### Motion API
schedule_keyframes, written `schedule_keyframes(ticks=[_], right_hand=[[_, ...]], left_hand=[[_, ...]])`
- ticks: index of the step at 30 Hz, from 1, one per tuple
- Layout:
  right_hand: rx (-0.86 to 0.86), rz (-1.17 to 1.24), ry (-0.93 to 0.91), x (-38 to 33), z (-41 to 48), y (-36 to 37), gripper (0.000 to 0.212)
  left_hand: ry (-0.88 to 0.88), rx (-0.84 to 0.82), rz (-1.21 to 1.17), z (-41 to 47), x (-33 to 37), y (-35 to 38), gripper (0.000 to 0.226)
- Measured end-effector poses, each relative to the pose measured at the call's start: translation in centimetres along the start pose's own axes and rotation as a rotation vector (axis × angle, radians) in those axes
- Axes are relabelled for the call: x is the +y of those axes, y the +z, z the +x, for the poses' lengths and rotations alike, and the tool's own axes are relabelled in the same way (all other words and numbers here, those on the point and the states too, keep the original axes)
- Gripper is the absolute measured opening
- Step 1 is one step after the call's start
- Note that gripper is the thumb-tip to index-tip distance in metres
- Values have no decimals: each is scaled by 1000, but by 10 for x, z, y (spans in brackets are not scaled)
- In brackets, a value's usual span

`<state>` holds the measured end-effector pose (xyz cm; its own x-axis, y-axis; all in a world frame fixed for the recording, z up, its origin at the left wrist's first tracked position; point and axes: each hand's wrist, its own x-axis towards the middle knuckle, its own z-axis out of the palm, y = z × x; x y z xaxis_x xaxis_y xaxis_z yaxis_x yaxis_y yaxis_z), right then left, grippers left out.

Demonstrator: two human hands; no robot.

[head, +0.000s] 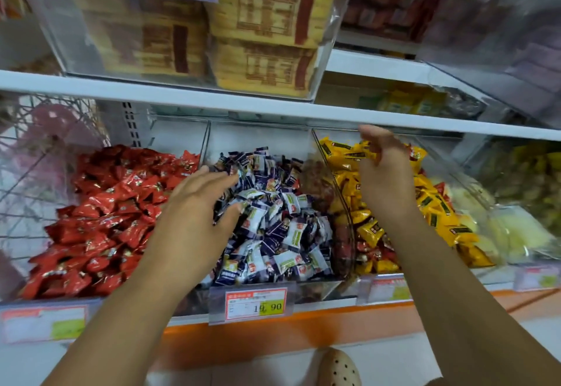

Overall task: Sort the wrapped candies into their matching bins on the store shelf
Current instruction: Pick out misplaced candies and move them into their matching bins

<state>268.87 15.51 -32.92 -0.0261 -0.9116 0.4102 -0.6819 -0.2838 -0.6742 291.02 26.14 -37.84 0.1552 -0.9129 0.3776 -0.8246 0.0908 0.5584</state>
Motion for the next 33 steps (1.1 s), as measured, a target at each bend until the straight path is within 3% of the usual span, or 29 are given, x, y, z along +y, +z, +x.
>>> schedule_keyframes(ticks=[3,6,8,13,15,18,21,24,27,30,33], right_hand=[[-244,625,196,-23,-22,10,43],[-470,1033,320,-39,-36,26,49],[-588,1140,359,-49,-43,33,57],[-708,1090,358,-64,-60,50,61],[-748,975,336,-65,-59,51,55],[-694,344,79,-58,-44,40,39],[-691,28,-102,-41,-29,32,27],[-897,-209,-256,-35,-38,44,32],[-1014,-364,-408,-31,-53,70,56],[-839,-537,-399,-23,-44,83,66],[-658,-658,-306,-19,-24,78,71]], left_hand=[[35,55,7,-1,9,-1,48],[64,67,-37,-3,26,-1,63],[52,55,-89,-5,31,-1,64],[15,122,-121,-4,17,-2,44],[6,170,-120,-3,15,-9,39],[-120,295,-73,0,1,-29,28],[-322,348,3,0,-35,-48,30],[-445,219,134,-4,-49,-53,59],[-332,119,59,-8,-37,-49,58],[-207,-62,-1,-15,-24,-42,53],[-205,-160,-36,-20,-23,-41,56]])
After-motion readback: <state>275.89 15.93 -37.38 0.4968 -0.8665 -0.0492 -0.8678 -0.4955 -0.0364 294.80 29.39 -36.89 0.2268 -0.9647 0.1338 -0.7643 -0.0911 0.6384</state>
